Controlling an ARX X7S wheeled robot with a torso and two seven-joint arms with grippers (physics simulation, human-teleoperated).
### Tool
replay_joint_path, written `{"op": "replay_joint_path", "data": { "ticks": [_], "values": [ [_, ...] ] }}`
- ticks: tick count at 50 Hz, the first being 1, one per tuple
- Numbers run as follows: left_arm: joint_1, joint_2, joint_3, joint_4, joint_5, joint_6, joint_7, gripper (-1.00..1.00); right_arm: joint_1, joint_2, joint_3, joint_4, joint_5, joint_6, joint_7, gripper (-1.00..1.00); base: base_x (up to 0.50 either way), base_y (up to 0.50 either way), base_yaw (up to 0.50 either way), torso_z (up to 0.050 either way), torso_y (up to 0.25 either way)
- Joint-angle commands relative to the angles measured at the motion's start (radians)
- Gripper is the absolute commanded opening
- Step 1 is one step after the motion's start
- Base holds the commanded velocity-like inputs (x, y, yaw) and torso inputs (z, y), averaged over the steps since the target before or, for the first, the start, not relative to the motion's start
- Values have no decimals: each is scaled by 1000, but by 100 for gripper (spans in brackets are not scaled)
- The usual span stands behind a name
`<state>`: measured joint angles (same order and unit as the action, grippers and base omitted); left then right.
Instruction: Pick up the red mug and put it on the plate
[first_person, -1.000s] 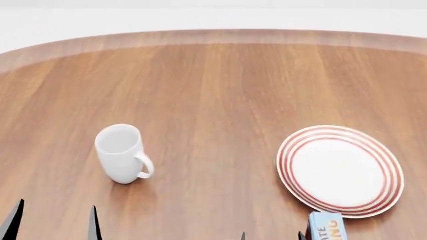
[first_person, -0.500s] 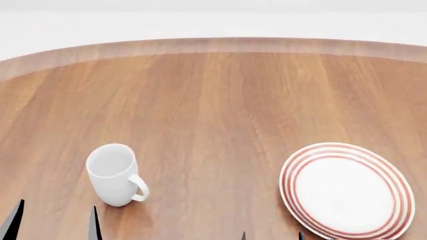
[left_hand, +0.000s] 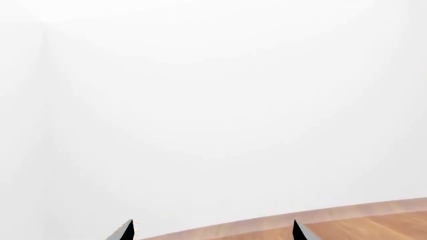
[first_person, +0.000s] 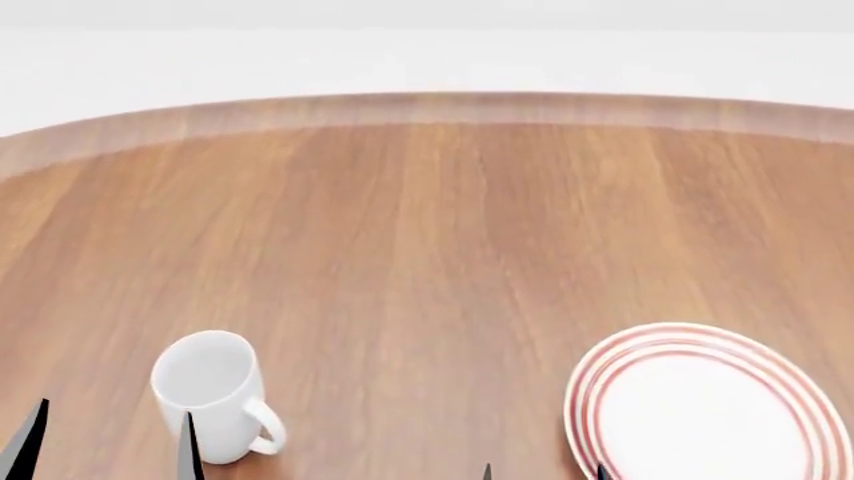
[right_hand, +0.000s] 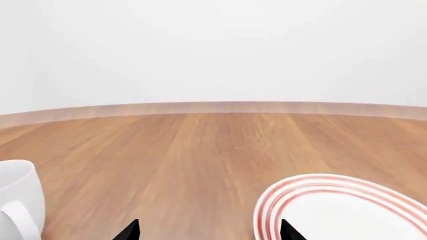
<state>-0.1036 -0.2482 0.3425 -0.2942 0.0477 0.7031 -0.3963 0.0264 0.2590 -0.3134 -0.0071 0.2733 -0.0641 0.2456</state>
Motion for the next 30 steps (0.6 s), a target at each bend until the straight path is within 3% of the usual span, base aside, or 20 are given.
{"op": "replay_joint_path", "data": {
  "ticks": [1, 23, 30],
  "values": [
    [-1, -3, 4, 1, -2, -1, -4, 100, 2, 3, -6, 2, 1, 2, 3, 100, 172, 0, 0, 0, 0],
    [-3, -8, 13, -2, -6, 4, -10, 100, -20, 23, -24, -24, 0, -23, -9, 100, 21, 0, 0, 0, 0],
    [-5, -9, 18, -6, -11, 11, -8, 100, -86, 97, -19, -240, -15, 71, 34, 100, 0, 0, 0, 0, 0]
  ]
}}
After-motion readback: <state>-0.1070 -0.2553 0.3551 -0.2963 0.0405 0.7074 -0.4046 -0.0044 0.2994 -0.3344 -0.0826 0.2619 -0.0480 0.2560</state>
